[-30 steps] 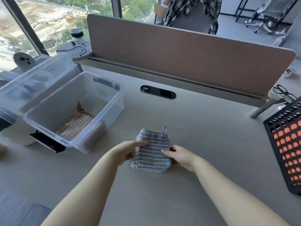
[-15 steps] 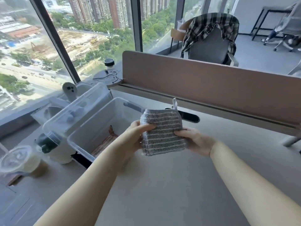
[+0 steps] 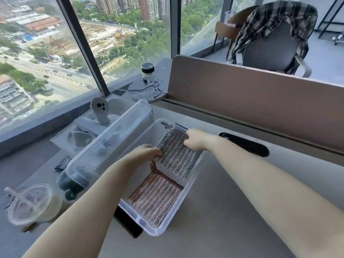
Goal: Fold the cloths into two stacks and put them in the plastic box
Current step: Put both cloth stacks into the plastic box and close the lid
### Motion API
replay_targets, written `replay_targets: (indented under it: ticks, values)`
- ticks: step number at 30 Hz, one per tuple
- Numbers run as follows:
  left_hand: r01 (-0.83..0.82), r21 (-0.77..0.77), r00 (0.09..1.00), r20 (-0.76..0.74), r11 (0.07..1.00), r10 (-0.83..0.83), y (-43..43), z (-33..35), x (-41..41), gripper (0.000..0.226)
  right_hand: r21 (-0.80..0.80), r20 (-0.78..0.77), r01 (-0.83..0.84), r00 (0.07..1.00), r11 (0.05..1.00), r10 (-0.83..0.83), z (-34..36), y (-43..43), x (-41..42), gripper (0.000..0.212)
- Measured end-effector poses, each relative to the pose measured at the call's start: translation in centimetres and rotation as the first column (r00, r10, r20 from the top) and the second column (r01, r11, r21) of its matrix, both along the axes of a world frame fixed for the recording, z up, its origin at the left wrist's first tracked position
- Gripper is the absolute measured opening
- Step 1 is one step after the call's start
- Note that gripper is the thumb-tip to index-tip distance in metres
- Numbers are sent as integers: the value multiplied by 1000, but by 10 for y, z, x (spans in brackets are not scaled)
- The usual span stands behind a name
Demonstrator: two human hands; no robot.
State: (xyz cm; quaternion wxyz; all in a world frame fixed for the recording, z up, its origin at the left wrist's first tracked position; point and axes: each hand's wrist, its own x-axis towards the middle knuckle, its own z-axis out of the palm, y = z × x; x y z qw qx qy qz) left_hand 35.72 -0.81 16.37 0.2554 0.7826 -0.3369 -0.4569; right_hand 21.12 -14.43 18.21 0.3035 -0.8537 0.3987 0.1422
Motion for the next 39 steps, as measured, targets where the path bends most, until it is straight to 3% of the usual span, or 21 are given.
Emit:
replay_targets:
  ticks: [6, 11, 14, 17, 21, 23, 25, 26, 28, 33, 39]
  values:
    - [143, 159, 981, 110, 977, -161, -13, -37, 9, 24, -3, -162, -17, 987, 1000, 17, -36, 4, 15, 34]
    - [168, 163, 972, 139, 972, -191, -16, -55, 8, 25, 20, -349, -132, 928, 991, 131, -43, 5, 22, 36]
    - [188, 148, 946, 239, 971, -220, -19, -65, 4, 32, 12, -440, -248, 869, 969, 228, -43, 3, 22, 33]
    - [162, 112, 937, 294, 980, -188, -19, -74, 1, 32, -8, -474, -263, 851, 965, 228, -43, 3, 23, 19]
    - [157, 118, 915, 357, 980, -190, -12, -81, -3, 51, -91, -423, -219, 891, 971, 161, -51, 3, 22, 55]
    - [162, 124, 845, 495, 979, -203, -6, -75, -10, 60, -170, -386, -213, 913, 962, 134, -49, 6, 19, 59]
    - [236, 76, 682, 698, 969, -221, -2, -65, -21, 56, -272, -360, -257, 921, 927, 150, -45, 9, 15, 49]
    - [292, 52, 614, 755, 955, -229, 0, -60, -27, 52, -327, -362, -296, 916, 898, 170, -42, 11, 14, 43]
    - [371, 63, 567, 774, 927, -280, 2, -58, -37, 48, -403, -397, -369, 895, 837, 204, -37, 15, 13, 36]
    - [355, 187, 613, 694, 916, -379, 3, -66, -49, 49, -341, -525, -453, 818, 824, 233, -38, 23, 9, 32]
    - [221, 106, 722, 651, 970, -235, 21, -46, -51, 41, -355, -478, -368, 861, 859, 172, -29, 23, -3, 30]
